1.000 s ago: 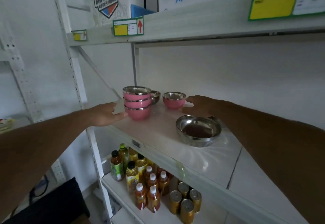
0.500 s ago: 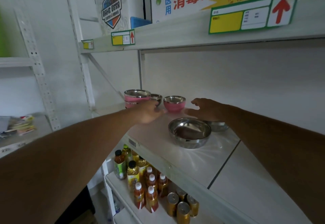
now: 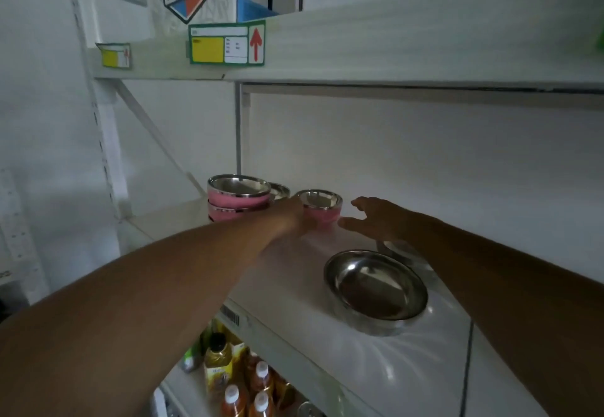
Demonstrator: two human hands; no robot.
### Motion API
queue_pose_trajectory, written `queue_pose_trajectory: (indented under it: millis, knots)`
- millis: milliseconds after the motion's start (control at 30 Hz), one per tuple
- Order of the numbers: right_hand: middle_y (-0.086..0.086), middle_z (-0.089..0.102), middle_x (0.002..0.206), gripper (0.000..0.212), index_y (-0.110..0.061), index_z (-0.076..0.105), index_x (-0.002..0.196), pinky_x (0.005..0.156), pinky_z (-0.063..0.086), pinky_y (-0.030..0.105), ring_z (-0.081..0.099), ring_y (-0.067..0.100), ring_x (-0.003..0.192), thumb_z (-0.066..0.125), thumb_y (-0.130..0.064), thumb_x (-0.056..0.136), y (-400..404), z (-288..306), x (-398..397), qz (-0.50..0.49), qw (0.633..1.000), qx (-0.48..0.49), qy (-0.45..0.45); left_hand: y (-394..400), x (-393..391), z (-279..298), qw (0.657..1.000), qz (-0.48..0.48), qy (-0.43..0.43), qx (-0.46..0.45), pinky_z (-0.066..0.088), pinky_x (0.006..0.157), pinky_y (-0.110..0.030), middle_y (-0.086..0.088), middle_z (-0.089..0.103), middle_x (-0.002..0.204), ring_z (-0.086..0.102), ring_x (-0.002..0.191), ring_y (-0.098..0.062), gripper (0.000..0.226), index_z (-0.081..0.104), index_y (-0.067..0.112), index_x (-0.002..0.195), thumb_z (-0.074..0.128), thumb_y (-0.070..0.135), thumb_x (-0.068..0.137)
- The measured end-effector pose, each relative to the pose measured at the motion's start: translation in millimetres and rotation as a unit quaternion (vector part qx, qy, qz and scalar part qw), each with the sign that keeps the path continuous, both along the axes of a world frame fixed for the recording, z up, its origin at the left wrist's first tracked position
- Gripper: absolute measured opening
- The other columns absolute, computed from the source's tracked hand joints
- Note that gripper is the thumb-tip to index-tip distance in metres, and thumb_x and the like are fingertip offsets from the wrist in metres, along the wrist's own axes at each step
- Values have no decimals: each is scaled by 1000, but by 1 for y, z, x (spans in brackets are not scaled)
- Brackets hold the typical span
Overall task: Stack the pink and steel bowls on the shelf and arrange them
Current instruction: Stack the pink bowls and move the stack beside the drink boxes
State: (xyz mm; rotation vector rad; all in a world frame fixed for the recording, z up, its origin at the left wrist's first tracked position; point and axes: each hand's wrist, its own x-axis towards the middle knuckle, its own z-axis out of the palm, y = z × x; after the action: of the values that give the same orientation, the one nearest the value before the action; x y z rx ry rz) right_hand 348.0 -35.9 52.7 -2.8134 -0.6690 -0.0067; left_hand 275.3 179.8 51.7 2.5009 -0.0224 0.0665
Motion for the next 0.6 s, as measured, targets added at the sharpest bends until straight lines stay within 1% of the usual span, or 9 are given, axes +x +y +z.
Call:
queue_pose_trajectory:
  millis: [67, 133, 200, 267, 333, 400, 467, 533, 600]
  knots:
    - [9, 33, 168, 90, -12, 28, 163, 119, 30, 38, 36, 26, 151, 56, -66, 97, 7, -6, 10, -7, 1000, -4, 5, 2, 15, -4, 1000, 20, 10, 20, 41, 123, -49, -4, 59, 158, 54, 146, -30, 63, 61, 29, 151, 59, 69, 102]
    - [10, 31, 168, 92, -11, 27, 163, 119, 31, 39, 35, 27, 152, 57, -67, 96, 15, -10, 18, -11, 1000, -9, 13, 3, 27, -7, 996, 53, 16, 66, 51, 105, -41, -14, 67, 146, 64, 134, -35, 58, 63, 12, 145, 64, 54, 105]
    - [11, 31, 169, 93, -11, 27, 163, 119, 30, 39, 34, 28, 152, 58, -67, 95, 20, -11, 26, -10, 1000, -10, 15, 4, 38, -9, 993, 72, 13, 91, 48, 90, -38, -18, 68, 142, 65, 130, -38, 55, 63, 5, 142, 66, 46, 105]
    - [12, 34, 167, 92, -9, 30, 161, 116, 32, 37, 37, 29, 150, 60, -65, 95, 23, -9, 31, -9, 1000, -21, 12, 7, 47, -11, 993, 76, 5, 89, 47, 96, -41, -21, 63, 150, 61, 137, -39, 61, 58, 5, 149, 66, 46, 105]
    - [16, 47, 157, 82, -6, 43, 154, 104, 38, 30, 48, 30, 141, 62, -61, 97, 27, -5, 37, 2, 999, -34, -4, 10, 53, -9, 994, 65, 2, 86, 44, 107, -41, -21, 58, 157, 57, 143, -38, 65, 52, 6, 157, 64, 46, 107]
    - [17, 56, 149, 73, -5, 52, 147, 96, 39, 28, 55, 31, 134, 64, -58, 97, 30, -3, 43, 11, 999, -38, -8, 14, 55, -12, 992, 76, -7, 96, 41, 97, -38, -18, 59, 154, 58, 140, -37, 56, 53, 6, 154, 60, 41, 110]
    - [17, 58, 147, 73, -6, 55, 145, 100, 41, 32, 55, 30, 133, 65, -59, 96, 32, -3, 48, 8, 999, -49, -9, 18, 55, -14, 992, 93, -3, 84, 38, 90, -34, -17, 59, 151, 58, 139, -37, 52, 52, 4, 152, 58, 35, 111]
    - [15, 62, 142, 72, -7, 60, 139, 95, 43, 31, 59, 28, 127, 66, -62, 93, 36, -4, 56, 5, 999, -49, -2, 21, 60, -18, 997, 63, 19, 37, 42, 99, -30, -20, 59, 152, 57, 141, -35, 52, 50, -2, 153, 54, 32, 114]
    - [12, 66, 135, 68, -9, 63, 134, 87, 43, 28, 62, 23, 114, 68, -62, 92, 40, -7, 65, 0, 999, -45, 7, 22, 61, -22, 1000, 18, 23, 5, 45, 116, -35, -20, 65, 148, 60, 142, -35, 52, 57, 1, 150, 57, 36, 112]
